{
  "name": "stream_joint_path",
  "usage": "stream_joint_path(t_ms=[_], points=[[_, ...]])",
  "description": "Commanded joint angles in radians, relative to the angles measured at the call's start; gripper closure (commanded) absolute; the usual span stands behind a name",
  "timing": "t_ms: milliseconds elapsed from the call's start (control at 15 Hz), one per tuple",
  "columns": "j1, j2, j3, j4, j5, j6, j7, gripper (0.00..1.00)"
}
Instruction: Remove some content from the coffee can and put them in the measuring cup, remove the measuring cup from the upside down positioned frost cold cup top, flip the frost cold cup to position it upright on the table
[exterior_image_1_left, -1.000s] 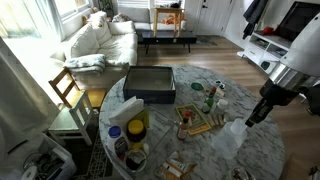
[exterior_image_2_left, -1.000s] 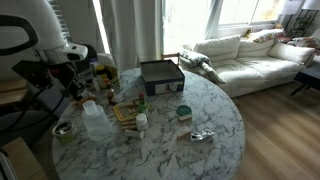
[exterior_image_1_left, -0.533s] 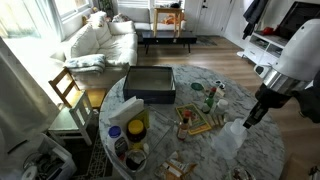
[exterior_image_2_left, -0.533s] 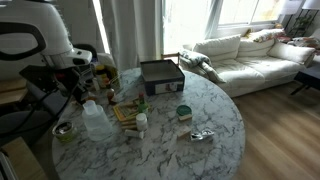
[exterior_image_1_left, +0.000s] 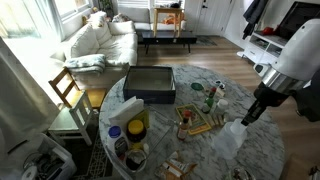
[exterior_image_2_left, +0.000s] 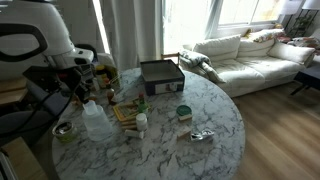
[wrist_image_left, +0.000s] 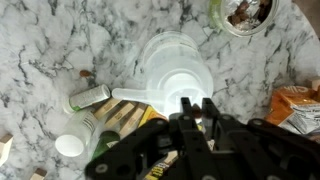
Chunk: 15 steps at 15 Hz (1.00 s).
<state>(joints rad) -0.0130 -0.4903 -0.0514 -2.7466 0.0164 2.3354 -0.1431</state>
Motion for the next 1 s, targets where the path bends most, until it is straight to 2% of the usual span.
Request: stream_joint_path(t_ms=[0, 467, 933], points=[[-0.006, 0.011, 0.002, 0.001, -0.019, 0.017, 0.011, 0.51], [-0.007, -0.001, 0.002, 0.005, -0.013, 0.004, 0.021, 0.01], [0.000, 0.069, 0.028, 0.010, -0.048, 0.033, 0.011, 0.00]])
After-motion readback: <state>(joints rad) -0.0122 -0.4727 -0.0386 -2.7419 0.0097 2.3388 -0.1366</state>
